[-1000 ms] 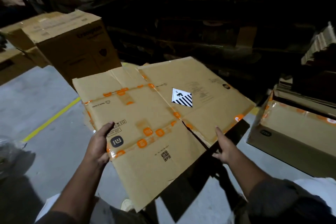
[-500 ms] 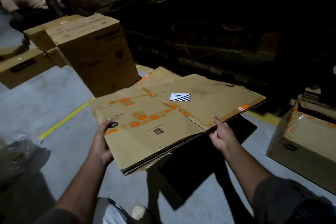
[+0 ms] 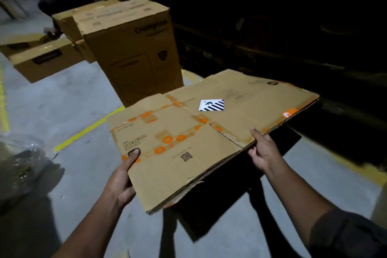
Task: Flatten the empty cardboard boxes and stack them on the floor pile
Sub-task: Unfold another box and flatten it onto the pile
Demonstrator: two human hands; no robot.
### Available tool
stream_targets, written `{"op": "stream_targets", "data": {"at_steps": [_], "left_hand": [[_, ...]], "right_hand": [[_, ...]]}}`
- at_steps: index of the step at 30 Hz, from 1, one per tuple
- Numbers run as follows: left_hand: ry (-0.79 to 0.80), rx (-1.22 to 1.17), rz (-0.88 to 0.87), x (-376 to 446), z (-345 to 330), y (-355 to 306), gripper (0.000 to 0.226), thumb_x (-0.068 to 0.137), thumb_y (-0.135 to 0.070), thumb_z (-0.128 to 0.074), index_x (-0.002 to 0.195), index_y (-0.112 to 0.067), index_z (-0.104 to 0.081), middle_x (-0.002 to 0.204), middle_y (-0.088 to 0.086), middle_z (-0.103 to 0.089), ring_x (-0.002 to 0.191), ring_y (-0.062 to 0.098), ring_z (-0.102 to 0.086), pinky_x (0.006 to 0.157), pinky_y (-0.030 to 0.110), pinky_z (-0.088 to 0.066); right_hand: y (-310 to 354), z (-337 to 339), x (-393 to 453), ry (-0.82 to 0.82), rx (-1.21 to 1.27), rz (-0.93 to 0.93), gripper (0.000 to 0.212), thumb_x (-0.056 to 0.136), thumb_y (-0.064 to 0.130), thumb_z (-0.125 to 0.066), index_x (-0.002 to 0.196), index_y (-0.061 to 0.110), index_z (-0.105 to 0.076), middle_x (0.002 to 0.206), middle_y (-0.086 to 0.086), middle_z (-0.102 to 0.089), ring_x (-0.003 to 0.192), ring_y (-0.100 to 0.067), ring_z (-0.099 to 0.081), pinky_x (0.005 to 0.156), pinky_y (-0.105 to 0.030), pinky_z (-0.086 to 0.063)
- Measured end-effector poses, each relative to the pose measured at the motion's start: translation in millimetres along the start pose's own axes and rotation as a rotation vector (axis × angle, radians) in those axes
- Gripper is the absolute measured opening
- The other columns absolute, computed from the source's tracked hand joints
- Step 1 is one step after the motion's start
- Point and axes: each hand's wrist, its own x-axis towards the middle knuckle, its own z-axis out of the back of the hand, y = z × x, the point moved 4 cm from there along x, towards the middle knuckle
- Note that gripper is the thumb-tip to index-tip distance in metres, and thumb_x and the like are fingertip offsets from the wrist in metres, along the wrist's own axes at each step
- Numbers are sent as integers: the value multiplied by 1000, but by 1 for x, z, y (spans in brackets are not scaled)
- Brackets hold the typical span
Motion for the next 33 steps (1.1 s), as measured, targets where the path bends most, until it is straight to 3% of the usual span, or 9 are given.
{"op": "stream_targets", "data": {"at_steps": [5, 8, 10, 13, 17, 20, 25, 28, 33], "left_hand": [[-145, 10, 42, 89, 22, 5, 39, 92, -40, -67, 125, -19, -63, 126, 16, -68, 118, 32, -64, 97, 57, -52], [-224, 161, 179, 130, 36, 55, 29, 99, -17, -60, 124, -3, -61, 117, 23, -70, 103, 35, -69, 89, 55, -57], [-338, 277, 256, 150, 58, 89, 23, 96, -5, -62, 117, 4, -61, 111, 28, -70, 95, 40, -68, 89, 55, -54], [-490, 396, 224, 171, 84, 109, 23, 93, -7, -66, 112, 5, -63, 97, 29, -72, 80, 38, -67, 76, 47, -51], [-506, 571, 172, 188, 98, 106, 29, 101, -9, -55, 123, 10, -59, 112, 39, -63, 105, 56, -62, 95, 59, -50], [-444, 725, 155, 192, 98, 100, 29, 100, -11, -54, 119, 10, -60, 86, 24, -66, 77, 37, -62, 69, 34, -49], [-405, 912, -129, 185, 57, 76, 27, 91, -7, -66, 116, -9, -56, 112, 8, -67, 101, 29, -65, 80, 40, -55], [-329, 931, -183, 168, 5, 67, 44, 94, -11, -67, 133, -6, -47, 132, 12, -58, 120, 34, -56, 91, 40, -50], [-121, 1051, -252, 121, -81, 70, 82, 94, -22, -70, 159, -9, -21, 159, 8, -37, 144, 28, -38, 114, 39, -36]], "right_hand": [[-36, -59, 83, 93, -23, -83, 44, 91, 5, -64, 132, 11, -49, 133, -13, -56, 101, -26, -61, 52, -27, -58], [-97, -78, 97, 153, -102, -216, 41, 89, -11, -51, 120, 16, -51, 111, -13, -59, 92, -25, -60, 66, -41, -61], [-135, -80, 94, 183, -165, -272, 52, 92, -14, -46, 134, 16, -43, 116, -12, -54, 86, -19, -56, 91, -48, -54], [-166, -76, 91, 205, -232, -328, 80, 95, -13, -47, 160, 22, -14, 161, -8, -25, 108, -27, -57, 115, -53, -35], [-181, -78, 101, 261, -321, -316, 81, 95, -12, -49, 160, 18, -10, 164, -7, -17, 129, -31, -46, 116, -49, -36], [-185, -80, 102, 292, -400, -308, 79, 96, -7, -51, 160, 18, -12, 166, -7, -11, 139, -36, -40, 114, -49, -38], [-175, -75, 94, 265, -467, -254, 75, 96, 0, -57, 158, 17, -19, 165, -4, -17, 123, -29, -54, 102, -33, -47], [-153, -66, 76, 243, -470, -222, 71, 96, 2, -58, 157, 17, -25, 163, -1, -25, 103, -16, -59, 110, -46, -44], [-104, -42, 29, 184, -427, -138, 59, 98, 3, -58, 152, 7, -35, 157, -9, -35, 130, -25, -48, 104, -40, -49]]}}
